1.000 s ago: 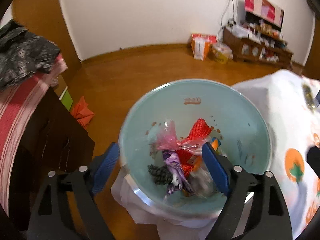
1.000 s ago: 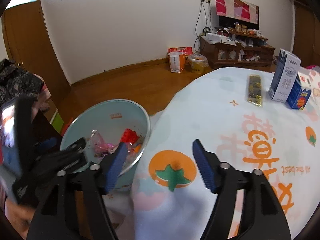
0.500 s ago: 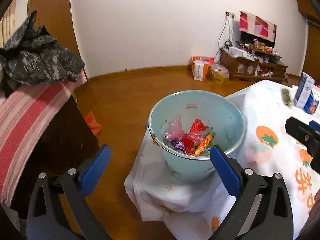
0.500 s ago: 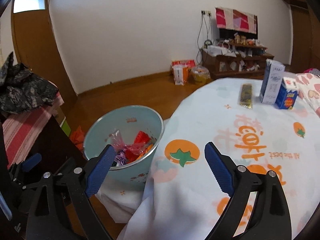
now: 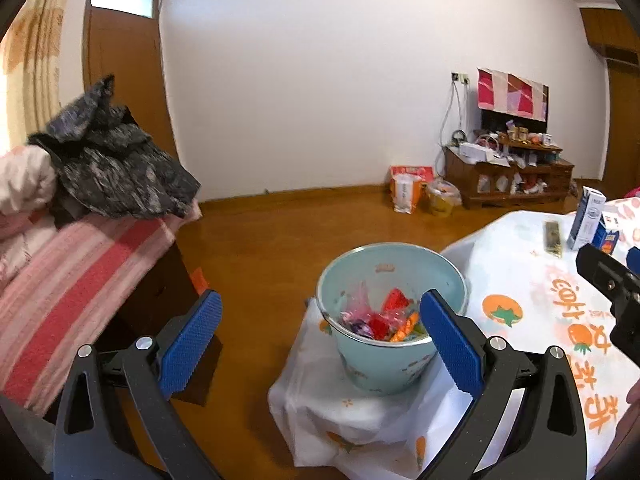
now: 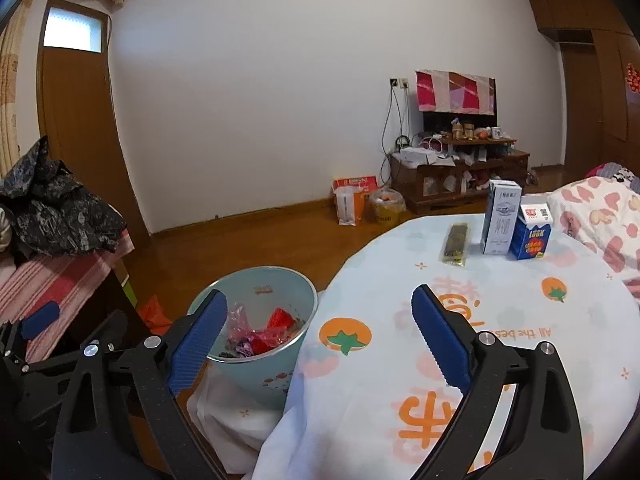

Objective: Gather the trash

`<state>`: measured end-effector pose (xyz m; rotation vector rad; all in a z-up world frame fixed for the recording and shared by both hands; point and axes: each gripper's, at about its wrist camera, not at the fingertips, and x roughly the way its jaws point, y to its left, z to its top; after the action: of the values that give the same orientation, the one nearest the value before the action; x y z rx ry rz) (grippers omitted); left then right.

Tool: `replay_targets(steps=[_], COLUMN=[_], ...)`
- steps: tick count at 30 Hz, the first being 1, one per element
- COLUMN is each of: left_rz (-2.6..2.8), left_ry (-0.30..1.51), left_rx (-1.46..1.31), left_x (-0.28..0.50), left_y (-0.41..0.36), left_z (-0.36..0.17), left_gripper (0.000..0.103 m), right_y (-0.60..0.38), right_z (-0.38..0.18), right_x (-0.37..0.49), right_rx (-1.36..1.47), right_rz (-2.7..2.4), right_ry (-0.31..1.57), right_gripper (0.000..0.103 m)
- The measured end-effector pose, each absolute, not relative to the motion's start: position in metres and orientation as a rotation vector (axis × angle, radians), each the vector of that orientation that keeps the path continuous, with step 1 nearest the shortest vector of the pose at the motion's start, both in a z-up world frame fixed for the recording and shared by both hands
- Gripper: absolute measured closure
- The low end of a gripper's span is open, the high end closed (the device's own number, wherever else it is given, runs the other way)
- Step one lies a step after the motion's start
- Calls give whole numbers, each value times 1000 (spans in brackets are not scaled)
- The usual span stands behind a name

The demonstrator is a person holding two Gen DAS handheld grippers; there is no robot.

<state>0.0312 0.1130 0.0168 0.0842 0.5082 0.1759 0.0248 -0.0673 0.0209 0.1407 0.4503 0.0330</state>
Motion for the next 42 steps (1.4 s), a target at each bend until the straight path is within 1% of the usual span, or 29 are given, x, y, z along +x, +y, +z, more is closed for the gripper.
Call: replay_targets(steps=[9,42], left_rz=[180,188], left_ry=[449,442], left_rx=[105,89], left_x=[12,2], left_y=[109,113], left_z=[33,37], left_gripper=[6,6], right_y=[-61,-60], right_z=[31,33], right_x=[10,0], right_rx=[129,136], right_rz=[38,34], right_ry=[417,410], right_gripper=[11,11])
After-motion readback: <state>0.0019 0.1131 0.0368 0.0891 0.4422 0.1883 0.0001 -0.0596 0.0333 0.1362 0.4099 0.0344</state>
